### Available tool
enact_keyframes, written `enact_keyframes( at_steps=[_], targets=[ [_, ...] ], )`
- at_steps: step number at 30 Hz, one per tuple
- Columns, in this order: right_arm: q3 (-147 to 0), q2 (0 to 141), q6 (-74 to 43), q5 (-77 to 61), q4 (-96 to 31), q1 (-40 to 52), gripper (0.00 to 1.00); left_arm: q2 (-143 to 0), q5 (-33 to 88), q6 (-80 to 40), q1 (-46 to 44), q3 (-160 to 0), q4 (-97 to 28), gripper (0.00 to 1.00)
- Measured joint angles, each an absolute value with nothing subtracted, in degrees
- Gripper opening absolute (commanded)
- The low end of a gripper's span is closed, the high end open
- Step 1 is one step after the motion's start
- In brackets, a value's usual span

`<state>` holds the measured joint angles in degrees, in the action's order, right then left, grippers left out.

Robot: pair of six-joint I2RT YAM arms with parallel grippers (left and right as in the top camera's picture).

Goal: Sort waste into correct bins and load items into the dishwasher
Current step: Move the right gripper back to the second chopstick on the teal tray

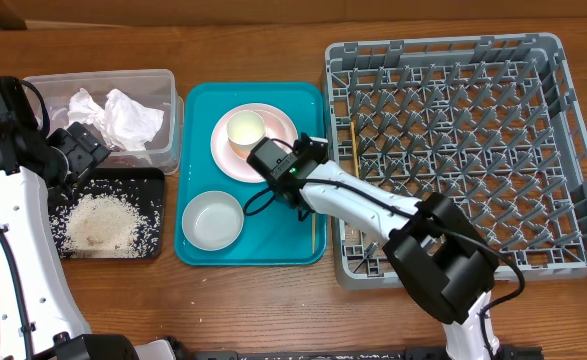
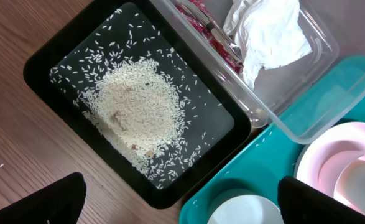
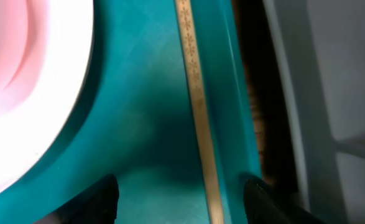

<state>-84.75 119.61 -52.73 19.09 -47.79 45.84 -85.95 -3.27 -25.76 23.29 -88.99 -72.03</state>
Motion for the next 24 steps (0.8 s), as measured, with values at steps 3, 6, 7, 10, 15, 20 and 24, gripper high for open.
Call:
enact_keyframes(
  at_steps=[3,6,7,10,15,20,24],
  targets=[
    [-84.75,119.61,-52.97,16.97,-47.68,45.63,0.65,-85.95,-3.27,-25.76,23.29,-88.99,-72.03,1.0],
    [-84.75,119.61,-52.99,16.14,-47.7,45.63,0.64,-85.95,-3.27,-25.76,23.29,-88.99,-72.03,1.0],
    [-84.75,119.61,-53.04,15.79,-47.7,45.63,0.6,-85.95,-3.27,-25.76,23.29,-88.99,-72.03,1.0],
    [-84.75,119.61,-53.32,15.4,-47.62,45.63,0.59,-85.95,-3.27,-25.76,23.29,-88.99,-72.05,1.0],
    [-83.61,119.5,-53.34,14.76,-44.25,45.63,0.59,-85.95,-3.27,-25.76,23.29,-88.99,-72.03,1.0],
    [-83.44,119.35,-53.36,13.69,-43.33,45.63,0.59,-85.95,-3.27,-25.76,23.29,-88.99,-72.03,1.0],
    [-82.7,119.46,-51.75,9.41,-40.91,45.63,0.59,-85.95,-3.27,-25.76,23.29,-88.99,-72.03,1.0]
  ],
)
